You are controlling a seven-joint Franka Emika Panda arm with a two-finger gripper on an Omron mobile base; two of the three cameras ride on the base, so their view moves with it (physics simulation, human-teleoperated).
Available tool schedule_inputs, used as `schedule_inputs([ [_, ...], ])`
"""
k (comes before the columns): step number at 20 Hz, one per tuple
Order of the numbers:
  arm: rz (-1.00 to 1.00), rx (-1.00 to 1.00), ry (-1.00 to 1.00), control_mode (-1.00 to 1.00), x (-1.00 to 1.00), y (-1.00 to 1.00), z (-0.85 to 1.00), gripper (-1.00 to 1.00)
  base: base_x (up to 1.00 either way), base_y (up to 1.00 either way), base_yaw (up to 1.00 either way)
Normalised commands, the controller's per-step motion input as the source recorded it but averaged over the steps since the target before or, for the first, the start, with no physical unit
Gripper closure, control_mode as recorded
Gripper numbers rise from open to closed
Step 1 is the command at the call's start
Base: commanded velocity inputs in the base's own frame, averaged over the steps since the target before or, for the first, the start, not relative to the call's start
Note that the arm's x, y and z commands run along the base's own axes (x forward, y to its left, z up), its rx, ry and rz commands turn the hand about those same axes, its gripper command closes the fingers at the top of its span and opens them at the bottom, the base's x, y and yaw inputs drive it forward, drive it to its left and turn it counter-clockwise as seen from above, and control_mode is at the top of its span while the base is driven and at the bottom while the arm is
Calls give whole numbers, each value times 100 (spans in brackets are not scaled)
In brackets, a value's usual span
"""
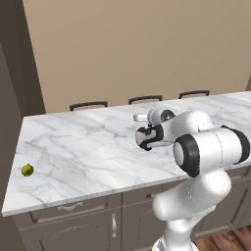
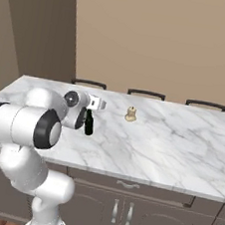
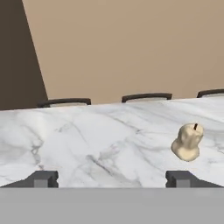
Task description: Open the cabinet directly in front. Then move the beer and the cup to the dining counter with the candle on it.
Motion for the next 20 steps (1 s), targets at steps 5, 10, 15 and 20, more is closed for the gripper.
schedule_inputs([
  [5, 0, 5, 49, -100, -98, -13, 100, -100, 0, 0, 0],
  [10, 0, 10, 51, -100, -100, -24, 100, -100, 0, 0, 0],
  [15, 0, 5, 33, -100, -100, -21, 76, -100, 0, 0, 0],
  [20, 1, 0, -25, -100, -100, -5, 36, -100, 0, 0, 0],
])
